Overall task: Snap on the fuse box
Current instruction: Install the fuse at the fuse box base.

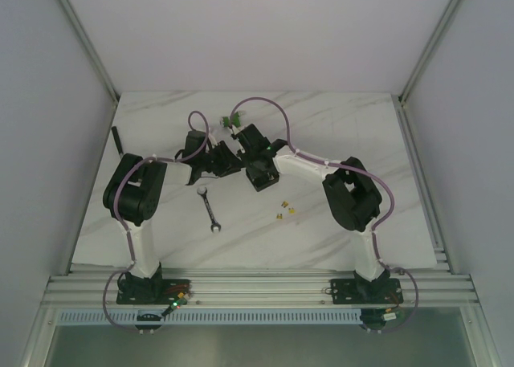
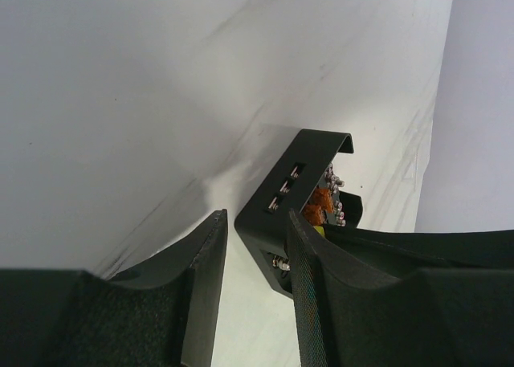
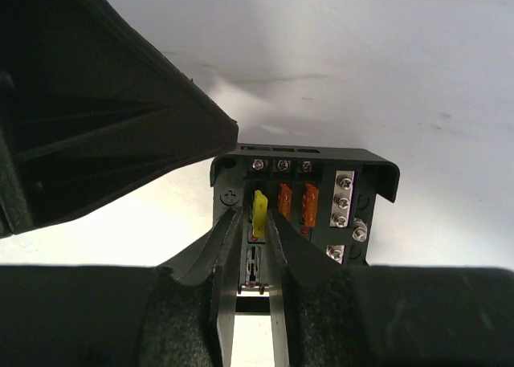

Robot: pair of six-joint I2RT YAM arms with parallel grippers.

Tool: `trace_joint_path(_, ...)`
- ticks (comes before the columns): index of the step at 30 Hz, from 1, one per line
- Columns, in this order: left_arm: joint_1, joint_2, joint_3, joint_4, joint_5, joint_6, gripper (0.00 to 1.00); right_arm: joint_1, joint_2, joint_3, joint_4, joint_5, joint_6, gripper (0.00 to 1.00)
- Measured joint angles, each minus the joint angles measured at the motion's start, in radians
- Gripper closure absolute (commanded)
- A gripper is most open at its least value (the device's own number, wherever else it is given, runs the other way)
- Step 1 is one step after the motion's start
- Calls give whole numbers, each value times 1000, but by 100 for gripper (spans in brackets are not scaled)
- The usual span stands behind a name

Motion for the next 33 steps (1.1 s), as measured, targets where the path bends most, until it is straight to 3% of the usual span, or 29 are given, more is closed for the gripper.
trace_joint_path(12,0,0,2,0,2,0,55,0,0,-7,2,5,0,70)
trace_joint_path(33,0,3,4,0,22,-8,55,0,-31,-9,5,50,0,72)
